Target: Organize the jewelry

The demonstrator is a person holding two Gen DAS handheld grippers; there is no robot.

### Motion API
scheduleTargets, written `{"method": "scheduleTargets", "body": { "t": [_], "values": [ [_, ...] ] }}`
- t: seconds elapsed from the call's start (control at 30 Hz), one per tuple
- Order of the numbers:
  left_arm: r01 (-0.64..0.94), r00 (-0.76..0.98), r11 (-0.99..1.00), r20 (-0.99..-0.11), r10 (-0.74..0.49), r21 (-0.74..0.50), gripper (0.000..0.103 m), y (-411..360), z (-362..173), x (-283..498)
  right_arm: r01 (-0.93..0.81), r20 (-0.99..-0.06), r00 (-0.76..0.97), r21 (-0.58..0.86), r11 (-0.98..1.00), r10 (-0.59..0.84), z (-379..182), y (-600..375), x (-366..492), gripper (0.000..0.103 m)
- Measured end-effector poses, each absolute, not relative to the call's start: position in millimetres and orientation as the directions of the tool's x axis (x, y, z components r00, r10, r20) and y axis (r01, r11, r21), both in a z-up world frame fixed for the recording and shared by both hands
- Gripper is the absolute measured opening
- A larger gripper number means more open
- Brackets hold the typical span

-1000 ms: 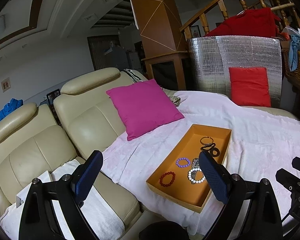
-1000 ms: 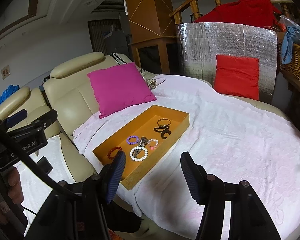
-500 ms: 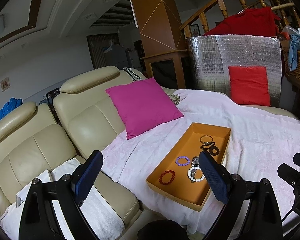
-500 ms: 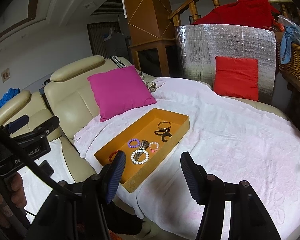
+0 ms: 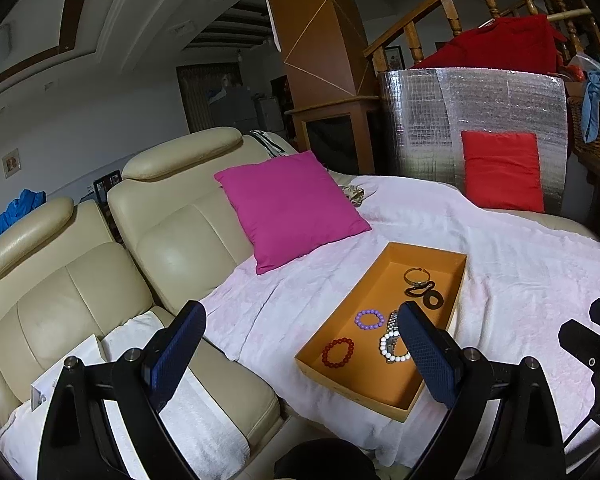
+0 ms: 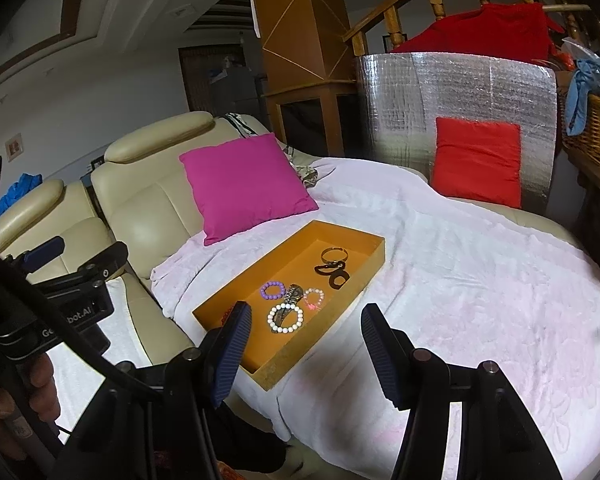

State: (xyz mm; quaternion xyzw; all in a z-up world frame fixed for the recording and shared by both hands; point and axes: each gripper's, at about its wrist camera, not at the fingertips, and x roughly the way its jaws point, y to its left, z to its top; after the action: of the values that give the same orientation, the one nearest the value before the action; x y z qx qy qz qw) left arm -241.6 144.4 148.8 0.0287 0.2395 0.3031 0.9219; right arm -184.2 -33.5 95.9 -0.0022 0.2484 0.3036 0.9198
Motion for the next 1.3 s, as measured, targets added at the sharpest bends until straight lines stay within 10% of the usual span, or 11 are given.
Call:
{"method": "scheduleTargets", "body": {
  "t": [1.3],
  "values": [
    [-0.576,0.685,0.802,-0.443,0.578,0.156,0.096,180,136,-239,-0.572,-0.469,0.708,0.058,0.818,0.528,100,14,-167,0.061]
  ]
}}
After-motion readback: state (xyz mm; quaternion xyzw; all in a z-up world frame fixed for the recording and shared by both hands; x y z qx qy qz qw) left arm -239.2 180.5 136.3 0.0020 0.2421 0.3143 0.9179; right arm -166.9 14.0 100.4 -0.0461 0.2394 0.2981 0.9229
